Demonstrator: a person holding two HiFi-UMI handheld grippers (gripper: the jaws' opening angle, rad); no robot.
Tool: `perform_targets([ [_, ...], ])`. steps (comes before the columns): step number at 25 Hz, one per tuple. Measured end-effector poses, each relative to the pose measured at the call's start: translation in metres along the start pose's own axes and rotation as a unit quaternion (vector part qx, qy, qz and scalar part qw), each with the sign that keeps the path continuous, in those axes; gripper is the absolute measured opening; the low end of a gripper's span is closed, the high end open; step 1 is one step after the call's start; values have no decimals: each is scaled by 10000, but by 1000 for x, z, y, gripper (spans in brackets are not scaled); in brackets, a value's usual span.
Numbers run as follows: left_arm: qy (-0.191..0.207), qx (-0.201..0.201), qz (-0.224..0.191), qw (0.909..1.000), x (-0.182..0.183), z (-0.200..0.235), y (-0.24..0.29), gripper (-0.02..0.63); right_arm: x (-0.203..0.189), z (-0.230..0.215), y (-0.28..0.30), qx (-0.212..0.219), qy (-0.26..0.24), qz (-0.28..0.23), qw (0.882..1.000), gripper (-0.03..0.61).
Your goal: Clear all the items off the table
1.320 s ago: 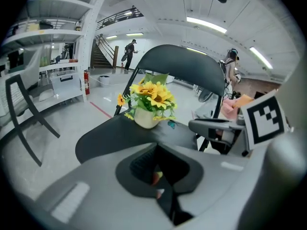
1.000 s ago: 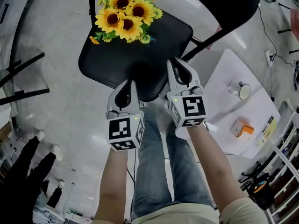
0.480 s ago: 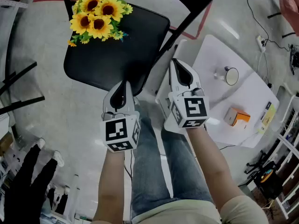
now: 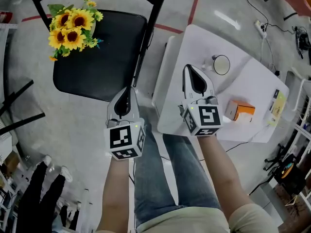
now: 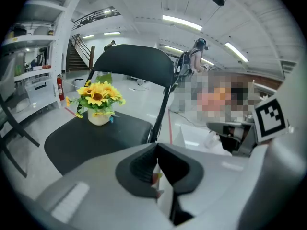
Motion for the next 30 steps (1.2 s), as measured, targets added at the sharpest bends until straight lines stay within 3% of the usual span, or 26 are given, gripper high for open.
perform_targets([
  [15,380,-363,125,9985,-15,-77,4,9,-44,-88,-69,-615,363,59,9974,21],
  [21,421,-317,180,9984,-25,-92,8,9,-64,-116,-72,-746,329,253,9963,127],
  [30,476,-301,292,9980,-36,-113,16,9,-85,-144,-51,-587,326,399,9969,305],
])
Point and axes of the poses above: the fingertips, and each gripper's own axes: y forward along the fingers, z to its left, x out of its top, the point moved 10 cm from there along -y, backward along the fingers, and after that the axes turned 2 degrees about y, right-handed, at the moved point
